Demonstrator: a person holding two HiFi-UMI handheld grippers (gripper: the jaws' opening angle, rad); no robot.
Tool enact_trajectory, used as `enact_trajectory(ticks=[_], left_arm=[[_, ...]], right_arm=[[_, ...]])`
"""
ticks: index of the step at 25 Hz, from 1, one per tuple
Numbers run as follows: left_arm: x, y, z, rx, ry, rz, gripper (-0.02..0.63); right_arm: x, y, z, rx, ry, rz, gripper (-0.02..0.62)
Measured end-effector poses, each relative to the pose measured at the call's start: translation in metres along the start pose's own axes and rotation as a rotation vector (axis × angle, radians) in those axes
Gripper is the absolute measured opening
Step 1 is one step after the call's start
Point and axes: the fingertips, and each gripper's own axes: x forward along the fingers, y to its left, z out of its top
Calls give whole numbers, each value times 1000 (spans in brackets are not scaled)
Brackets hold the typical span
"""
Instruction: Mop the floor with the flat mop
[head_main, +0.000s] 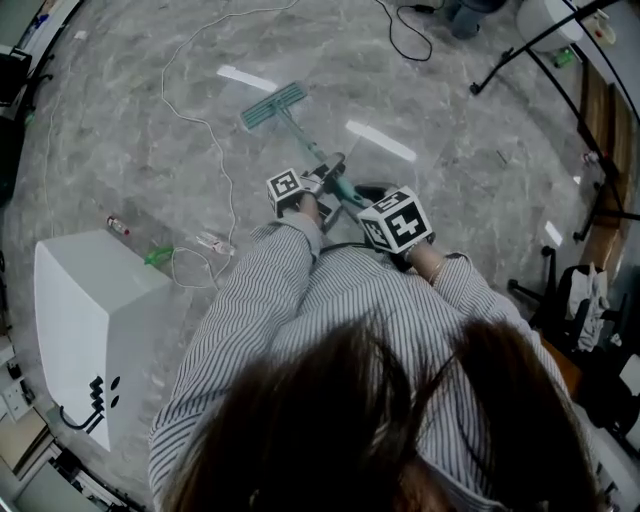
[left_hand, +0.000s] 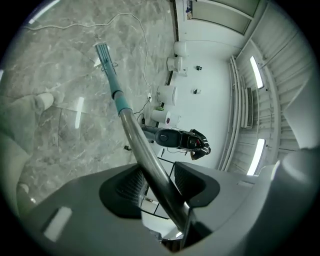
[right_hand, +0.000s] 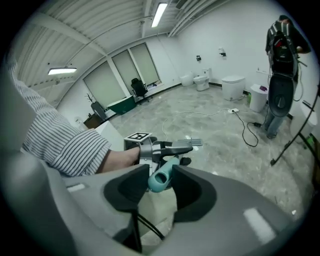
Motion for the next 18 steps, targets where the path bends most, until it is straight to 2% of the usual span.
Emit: enact_trajectory(ticks=[4,10,14,18], left_arm=[[20,-32,88,-23,-12,-10,186],[50,-106,202,-87,-36,-116,193],[63,-128,260,-86,-37,-126,193],[70,-136,298,-75,-4,-102,193]], right_arm=[[46,-17,84,27,-13,-37,140],[100,-39,211,0,-34,-57,138],[131,-49,267,-7,-48,-82,137],[160,-57,298,16,-47,-120,133]])
